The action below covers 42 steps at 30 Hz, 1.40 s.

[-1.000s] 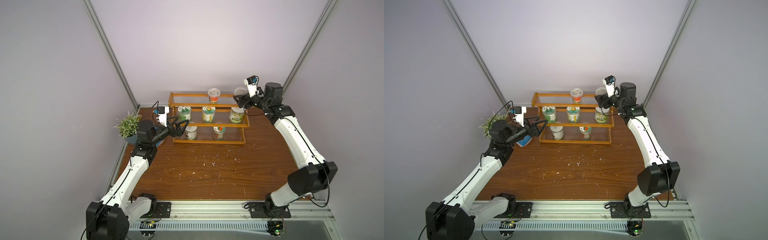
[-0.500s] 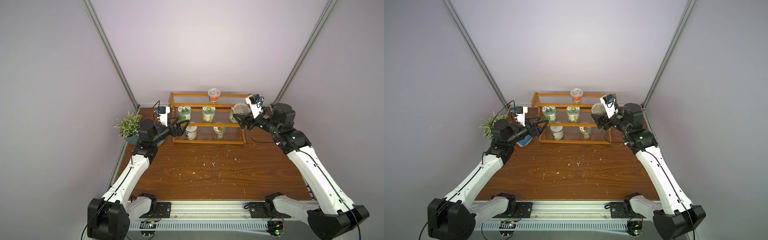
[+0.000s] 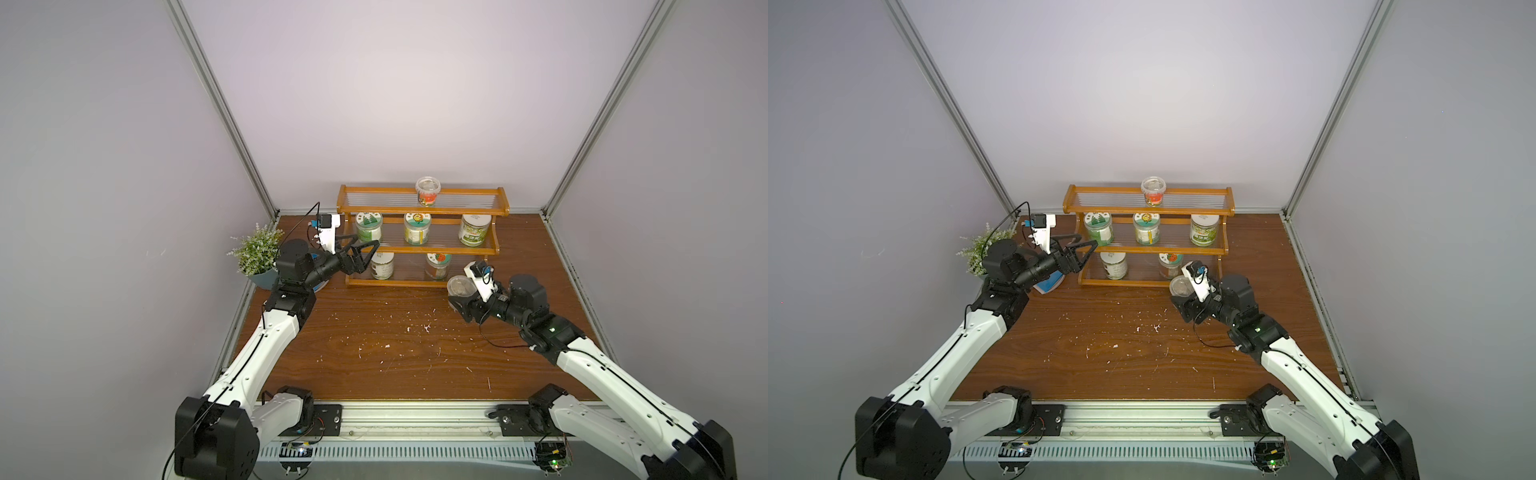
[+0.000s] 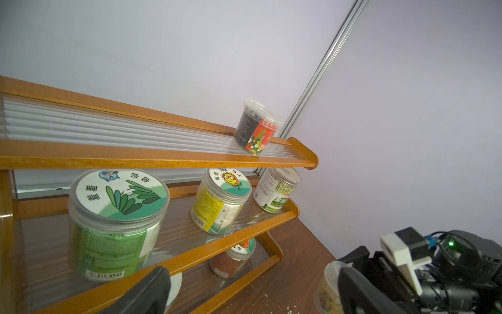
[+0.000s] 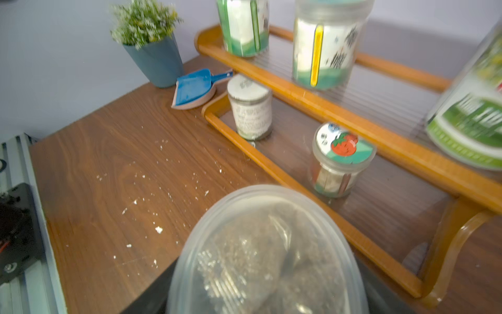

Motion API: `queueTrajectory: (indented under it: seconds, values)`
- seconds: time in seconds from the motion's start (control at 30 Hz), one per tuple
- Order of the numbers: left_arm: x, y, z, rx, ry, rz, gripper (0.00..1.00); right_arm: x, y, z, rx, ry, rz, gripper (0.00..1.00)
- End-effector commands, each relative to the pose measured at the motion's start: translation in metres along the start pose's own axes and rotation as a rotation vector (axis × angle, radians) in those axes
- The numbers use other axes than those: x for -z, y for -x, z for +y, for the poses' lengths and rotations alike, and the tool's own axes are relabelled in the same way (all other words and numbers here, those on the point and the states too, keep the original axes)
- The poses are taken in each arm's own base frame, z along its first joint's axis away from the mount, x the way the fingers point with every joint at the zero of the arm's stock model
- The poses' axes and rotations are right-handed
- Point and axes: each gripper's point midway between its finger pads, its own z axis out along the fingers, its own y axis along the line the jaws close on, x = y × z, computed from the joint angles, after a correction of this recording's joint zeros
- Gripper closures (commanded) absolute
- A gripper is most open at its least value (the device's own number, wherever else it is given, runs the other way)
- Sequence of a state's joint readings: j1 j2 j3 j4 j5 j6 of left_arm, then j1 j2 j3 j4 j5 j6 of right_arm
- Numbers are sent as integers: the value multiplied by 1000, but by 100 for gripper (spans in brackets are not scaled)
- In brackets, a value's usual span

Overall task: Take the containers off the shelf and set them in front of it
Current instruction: Place the container at the center of the board.

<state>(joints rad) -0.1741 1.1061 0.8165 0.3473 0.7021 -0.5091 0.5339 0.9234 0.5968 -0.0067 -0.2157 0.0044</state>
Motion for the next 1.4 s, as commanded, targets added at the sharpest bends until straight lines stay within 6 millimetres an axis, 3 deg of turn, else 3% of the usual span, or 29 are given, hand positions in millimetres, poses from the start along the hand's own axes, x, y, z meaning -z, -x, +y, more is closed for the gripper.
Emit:
queueTrajectory:
  seconds: [0.0,0.3,0.7,1.03,1.37]
  values:
    - [2,-1,-10,-7,-33,0,0,-10,13,-8,-24,-45,-122,19]
    - [5,-3,-11,-17,-24,4,0,-42,-38,-28,-42,-141,-70,19]
    - [5,-7,-9,-21,-21,12,1,-62,-75,-37,-30,-179,4,17]
    - [5,-9,-7,-24,-17,18,1,-77,-94,-39,-35,-178,63,13]
    - [3,-8,-6,-29,-15,22,1,-75,-93,-37,-48,-171,85,1]
